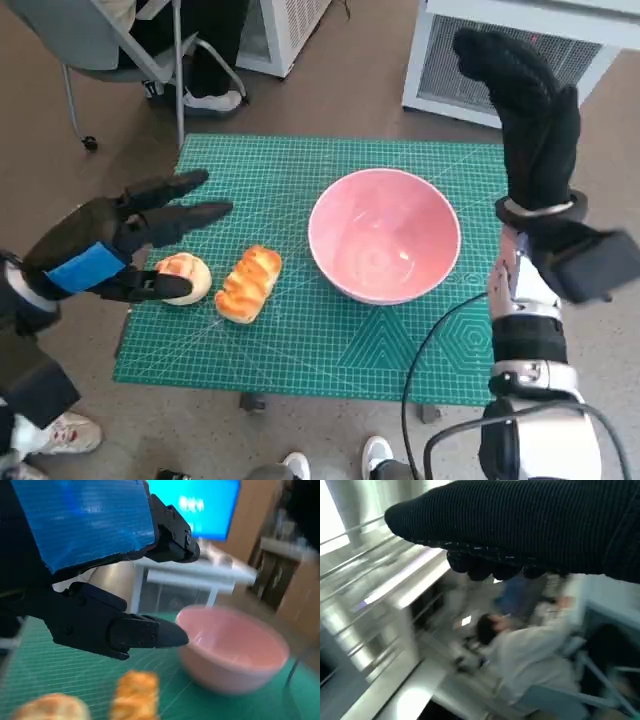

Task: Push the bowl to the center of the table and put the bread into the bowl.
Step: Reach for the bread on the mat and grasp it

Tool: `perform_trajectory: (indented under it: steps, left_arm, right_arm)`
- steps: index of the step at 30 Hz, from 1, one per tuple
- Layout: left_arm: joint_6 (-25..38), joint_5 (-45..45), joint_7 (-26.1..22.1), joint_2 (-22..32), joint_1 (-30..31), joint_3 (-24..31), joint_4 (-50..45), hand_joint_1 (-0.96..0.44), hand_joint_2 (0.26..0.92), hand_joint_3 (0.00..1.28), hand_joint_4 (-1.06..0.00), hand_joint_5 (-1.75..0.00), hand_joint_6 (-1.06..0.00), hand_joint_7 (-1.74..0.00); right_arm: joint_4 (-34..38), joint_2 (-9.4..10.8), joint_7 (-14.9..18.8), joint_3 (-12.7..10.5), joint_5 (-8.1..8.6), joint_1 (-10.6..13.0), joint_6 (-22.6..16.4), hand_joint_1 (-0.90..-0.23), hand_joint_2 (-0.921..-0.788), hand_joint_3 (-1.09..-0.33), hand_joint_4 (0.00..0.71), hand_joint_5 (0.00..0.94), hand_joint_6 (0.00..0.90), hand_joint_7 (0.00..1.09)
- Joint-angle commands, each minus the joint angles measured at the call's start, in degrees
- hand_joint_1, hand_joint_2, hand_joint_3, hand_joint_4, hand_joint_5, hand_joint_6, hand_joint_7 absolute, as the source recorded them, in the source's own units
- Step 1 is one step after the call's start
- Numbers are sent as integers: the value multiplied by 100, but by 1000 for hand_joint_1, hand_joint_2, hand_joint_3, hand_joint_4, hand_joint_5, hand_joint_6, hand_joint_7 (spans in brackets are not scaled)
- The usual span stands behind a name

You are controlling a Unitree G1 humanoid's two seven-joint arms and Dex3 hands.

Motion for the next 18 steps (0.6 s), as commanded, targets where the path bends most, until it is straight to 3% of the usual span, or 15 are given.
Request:
perform_trajectory:
  steps: [1, 9, 18]
  left_arm:
    - [-414, 372, -102, 129, -348, -323, 362, -260, 899, 28, -388, -12, -528, -79]
    - [-1113, 1289, 114, 96, -839, -815, 938, -272, 841, 1, -427, -18, -554, -90]
    - [-1695, 2123, 443, 26, -1329, -1329, 1524, -263, 823, 0, -425, -8, -539, -81]
  right_arm:
    - [-501, -9, 169, 118, 213, 394, 149, -541, -921, -812, 259, 23, -1, 606]
    - [-963, 10, 136, 226, 287, 614, 306, -540, -921, -816, 256, 24, -1, 615]
    - [-1153, 5, 111, 276, 299, 722, 422, -530, -921, -824, 249, 23, -1, 607]
